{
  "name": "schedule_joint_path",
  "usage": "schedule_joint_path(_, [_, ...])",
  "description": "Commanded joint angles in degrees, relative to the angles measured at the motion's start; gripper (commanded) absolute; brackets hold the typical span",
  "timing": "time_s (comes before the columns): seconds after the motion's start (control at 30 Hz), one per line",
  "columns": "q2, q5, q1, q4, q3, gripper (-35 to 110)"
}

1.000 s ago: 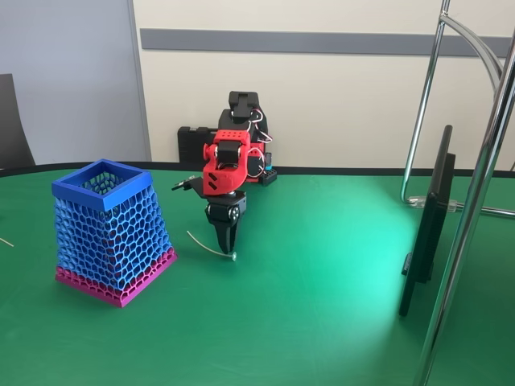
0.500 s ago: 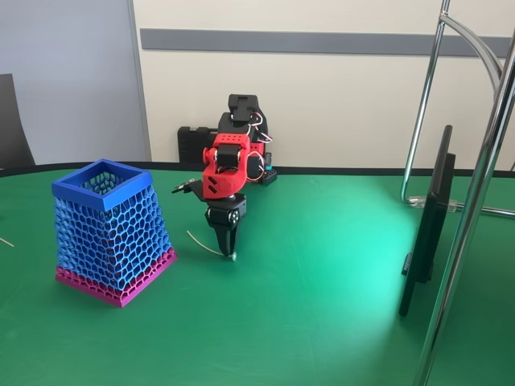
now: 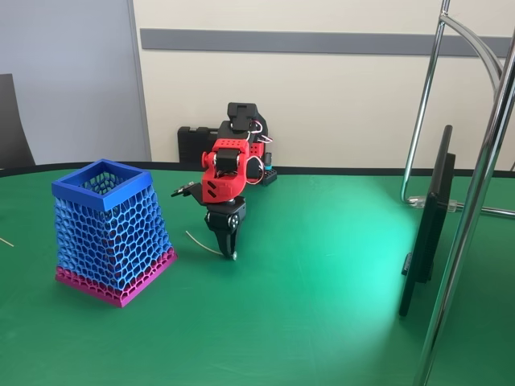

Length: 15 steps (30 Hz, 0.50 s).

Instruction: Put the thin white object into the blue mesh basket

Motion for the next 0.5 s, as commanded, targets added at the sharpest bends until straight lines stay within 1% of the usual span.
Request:
schedule_joint_path(0.0, [0.62, -0.44, -0.26, 0.44, -2.55, 10])
schedule_joint_path(0.17, [0.44, -0.97, -0.35, 0.44, -2.81, 8])
schedule_joint_path(0.27, [0.35, -1.58, -0.44, 0.53, -2.90, 2])
schedule_joint_path(0.47, [0.35, -2.11, -0.62, 0.53, -2.81, 1])
